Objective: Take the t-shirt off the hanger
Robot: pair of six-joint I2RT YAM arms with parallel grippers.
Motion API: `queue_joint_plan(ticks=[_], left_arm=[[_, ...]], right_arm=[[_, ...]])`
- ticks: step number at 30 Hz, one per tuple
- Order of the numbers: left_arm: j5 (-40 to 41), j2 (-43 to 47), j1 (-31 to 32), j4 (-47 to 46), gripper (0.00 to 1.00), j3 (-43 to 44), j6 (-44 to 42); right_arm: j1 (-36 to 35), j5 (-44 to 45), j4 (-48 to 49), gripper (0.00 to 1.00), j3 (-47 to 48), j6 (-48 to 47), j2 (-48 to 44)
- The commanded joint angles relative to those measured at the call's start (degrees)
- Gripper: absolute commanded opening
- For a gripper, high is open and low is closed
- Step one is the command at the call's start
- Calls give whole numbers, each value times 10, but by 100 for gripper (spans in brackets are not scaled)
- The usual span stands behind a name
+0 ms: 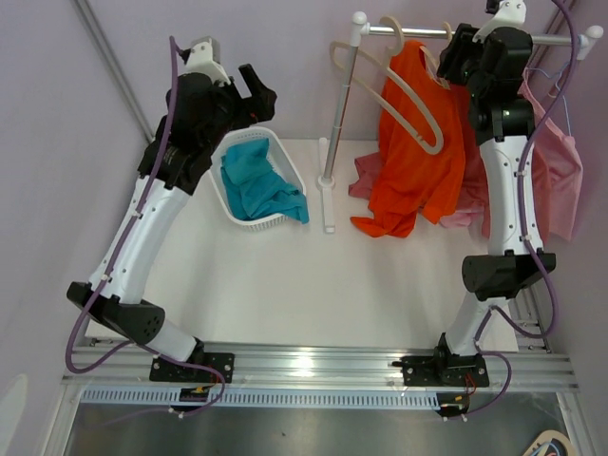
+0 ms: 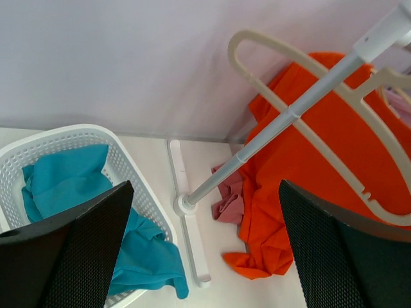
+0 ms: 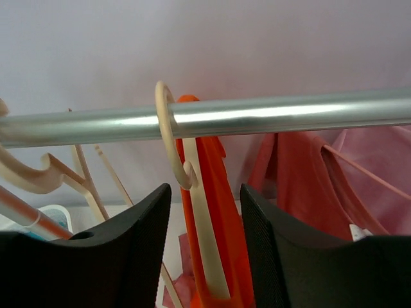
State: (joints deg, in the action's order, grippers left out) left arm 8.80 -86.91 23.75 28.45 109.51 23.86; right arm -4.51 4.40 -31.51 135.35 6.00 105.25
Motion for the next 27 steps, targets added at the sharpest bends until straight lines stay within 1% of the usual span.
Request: queue_joint_plan(ticks=[1, 4, 5, 8, 11, 12, 13, 14, 15, 16, 21, 27], left_arm=[[13, 7, 16, -27, 100, -18, -29], [13, 8, 19, -37, 100, -20, -36], [13, 7, 21, -40, 100, -20, -36], [15, 5, 22, -45, 99, -18, -42], [17, 5, 23, -52, 100, -24, -43], [17, 4, 23, -56, 99, -24, -44], [17, 3, 22, -56, 100, -24, -44], [16, 1, 24, -57, 100, -25, -44], [16, 1, 24, -58, 100, -25, -46], [17, -1, 24, -58, 100, -25, -46], [17, -2, 30, -59, 99, -29, -52], [26, 8, 53, -66, 100, -27, -83]], right_arm=[[6, -33, 8, 51, 27, 6, 24], [8, -35, 11, 39, 49, 9, 46], [9, -35, 10, 31, 54, 9, 51], [10, -34, 22, 29, 58, 7, 62], [11, -37, 26, 20, 60, 7, 70], [10, -38, 28, 20, 59, 5, 71], [10, -54, 30, 17, 58, 5, 72], [11, -55, 32, 7, 55, 4, 73], [10, -55, 34, 2, 55, 4, 74], [11, -55, 36, 0, 55, 3, 74], [13, -62, 45, 0, 59, 9, 72], [14, -69, 50, 0, 75, 16, 46]])
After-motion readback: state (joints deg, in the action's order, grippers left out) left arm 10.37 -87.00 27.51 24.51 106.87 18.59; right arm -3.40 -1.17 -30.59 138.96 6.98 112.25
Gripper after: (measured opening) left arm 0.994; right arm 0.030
